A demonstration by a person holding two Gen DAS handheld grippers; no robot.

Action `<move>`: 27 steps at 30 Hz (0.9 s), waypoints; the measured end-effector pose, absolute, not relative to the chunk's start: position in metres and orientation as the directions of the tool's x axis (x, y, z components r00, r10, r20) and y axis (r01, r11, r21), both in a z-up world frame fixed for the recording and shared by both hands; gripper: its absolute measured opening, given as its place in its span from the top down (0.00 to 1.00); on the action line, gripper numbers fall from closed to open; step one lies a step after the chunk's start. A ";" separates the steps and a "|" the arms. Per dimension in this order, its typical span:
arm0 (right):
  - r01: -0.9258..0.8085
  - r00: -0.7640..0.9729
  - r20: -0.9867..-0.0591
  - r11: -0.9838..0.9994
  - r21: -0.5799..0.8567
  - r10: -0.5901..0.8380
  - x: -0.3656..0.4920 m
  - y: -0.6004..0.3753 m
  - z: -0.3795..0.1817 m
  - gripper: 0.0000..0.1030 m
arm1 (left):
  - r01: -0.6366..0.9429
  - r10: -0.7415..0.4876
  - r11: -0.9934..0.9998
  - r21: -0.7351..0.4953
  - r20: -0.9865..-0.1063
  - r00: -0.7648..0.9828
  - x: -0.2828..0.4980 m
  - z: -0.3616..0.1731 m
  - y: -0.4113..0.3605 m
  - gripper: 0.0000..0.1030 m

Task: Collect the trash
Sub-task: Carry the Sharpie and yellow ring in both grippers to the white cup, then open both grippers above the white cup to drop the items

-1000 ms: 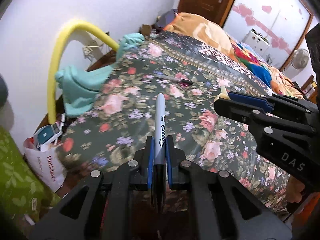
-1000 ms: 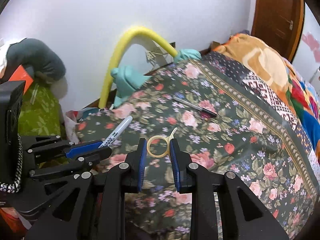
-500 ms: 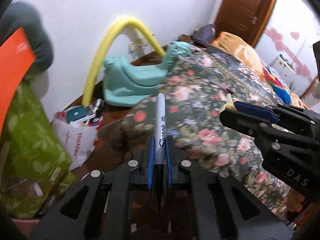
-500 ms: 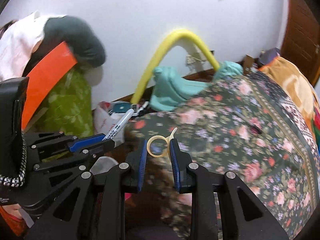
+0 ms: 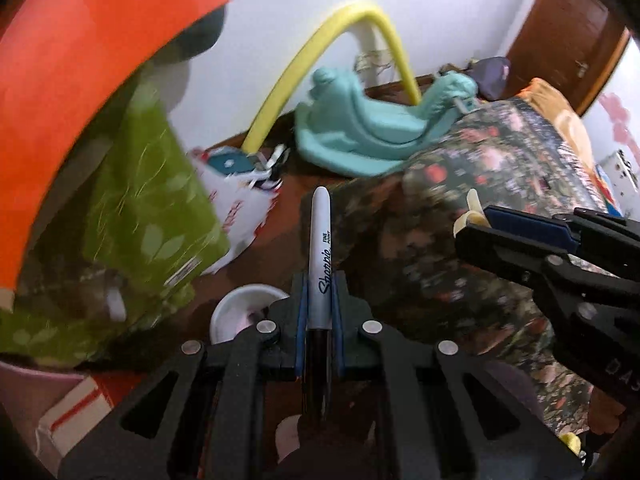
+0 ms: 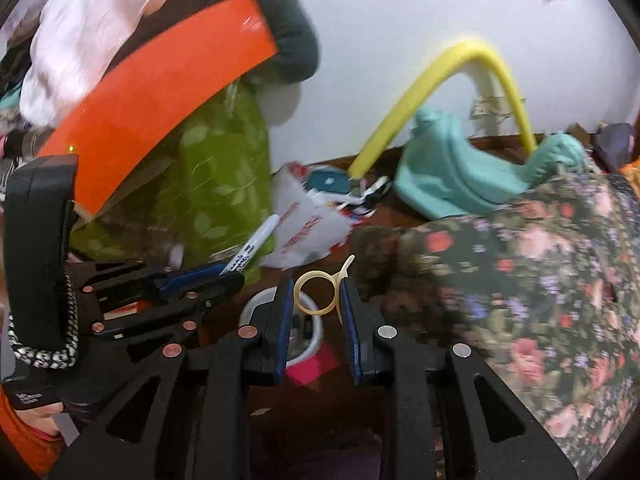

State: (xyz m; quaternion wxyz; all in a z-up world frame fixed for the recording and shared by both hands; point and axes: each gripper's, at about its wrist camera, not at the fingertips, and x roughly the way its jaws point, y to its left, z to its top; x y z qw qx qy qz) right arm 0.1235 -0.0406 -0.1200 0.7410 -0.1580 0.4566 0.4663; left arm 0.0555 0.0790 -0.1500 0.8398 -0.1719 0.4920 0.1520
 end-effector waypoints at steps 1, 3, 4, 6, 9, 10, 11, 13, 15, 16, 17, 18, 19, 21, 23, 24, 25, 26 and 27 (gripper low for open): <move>-0.840 0.133 -0.830 0.507 0.195 0.541 0.121 -0.034 -0.125 0.79 | -0.440 0.083 0.887 -0.141 -0.888 0.452 0.052 -0.160 0.087 0.90; -0.845 0.097 -0.844 0.492 0.211 0.528 0.115 -0.021 -0.137 0.79 | -0.463 0.076 0.875 -0.143 -0.903 0.422 0.044 -0.176 0.099 0.90; -0.845 0.076 -0.850 0.486 0.222 0.521 0.112 -0.014 -0.143 0.79 | -0.475 0.072 0.868 -0.144 -0.910 0.407 0.041 -0.184 0.104 0.90; -0.846 0.038 -0.862 0.476 0.242 0.506 0.108 -0.002 -0.155 0.79 | -0.494 0.060 0.857 -0.148 -0.923 0.381 0.038 -0.198 0.114 0.90; -0.846 -0.011 -0.879 0.465 0.262 0.477 0.106 0.016 -0.173 0.79 | -0.531 0.027 0.831 -0.167 -0.941 0.338 0.030 -0.227 0.132 0.90; -0.845 -0.024 -0.884 0.463 0.268 0.468 0.105 0.022 -0.178 0.79 | -0.541 0.020 0.823 -0.171 -0.944 0.329 0.028 -0.234 0.137 0.90; -0.844 -0.037 -0.888 0.462 0.274 0.458 0.105 0.027 -0.183 0.79 | -0.551 0.013 0.816 -0.176 -0.947 0.321 0.026 -0.241 0.142 0.90; -0.837 -0.072 -0.895 0.461 0.294 0.440 0.105 0.038 -0.193 0.79 | -0.564 -0.001 0.804 -0.186 -0.950 0.311 0.024 -0.251 0.150 0.90; -0.832 -0.097 -0.896 0.459 0.312 0.433 0.106 0.047 -0.198 0.79 | -0.579 -0.008 0.793 -0.190 -0.953 0.302 0.020 -0.260 0.158 0.90; -0.830 -0.107 -0.896 0.457 0.319 0.431 0.106 0.050 -0.200 0.78 | -0.584 -0.010 0.789 -0.191 -0.954 0.299 0.020 -0.262 0.161 0.90; -0.829 -0.116 -0.895 0.455 0.326 0.430 0.106 0.054 -0.202 0.78 | -0.588 -0.010 0.785 -0.193 -0.954 0.299 0.020 -0.263 0.163 0.90; -0.826 -0.129 -0.893 0.451 0.338 0.432 0.107 0.058 -0.204 0.78 | -0.596 -0.009 0.780 -0.192 -0.955 0.297 0.018 -0.266 0.166 0.90; -0.825 -0.135 -0.893 0.451 0.341 0.429 0.107 0.062 -0.205 0.78 | -0.604 -0.002 0.775 -0.185 -0.957 0.291 0.020 -0.266 0.168 0.90; -0.823 -0.145 -0.899 0.454 0.341 0.412 0.108 0.068 -0.209 0.77 | -0.621 0.003 0.766 -0.169 -0.964 0.265 0.021 -0.271 0.172 0.77; -0.819 -0.147 -0.903 0.463 0.340 0.403 0.109 0.071 -0.212 0.67 | -0.624 -0.005 0.761 -0.177 -0.964 0.267 0.020 -0.272 0.174 0.68; -0.815 -0.147 -0.907 0.470 0.338 0.396 0.110 0.072 -0.213 0.63 | -0.627 0.000 0.759 -0.177 -0.963 0.271 0.019 -0.271 0.174 0.68; -0.812 -0.147 -0.908 0.476 0.338 0.392 0.112 0.072 -0.214 0.58 | -0.626 0.003 0.760 -0.173 -0.963 0.270 0.018 -0.271 0.174 0.68; -0.810 -0.146 -0.908 0.479 0.338 0.393 0.112 0.071 -0.214 0.57 | -0.625 0.005 0.762 -0.171 -0.963 0.269 0.018 -0.271 0.175 0.68; -0.810 -0.142 -0.909 0.482 0.334 0.392 0.112 0.070 -0.214 0.57 | -0.623 0.005 0.763 -0.169 -0.963 0.268 0.018 -0.271 0.174 0.68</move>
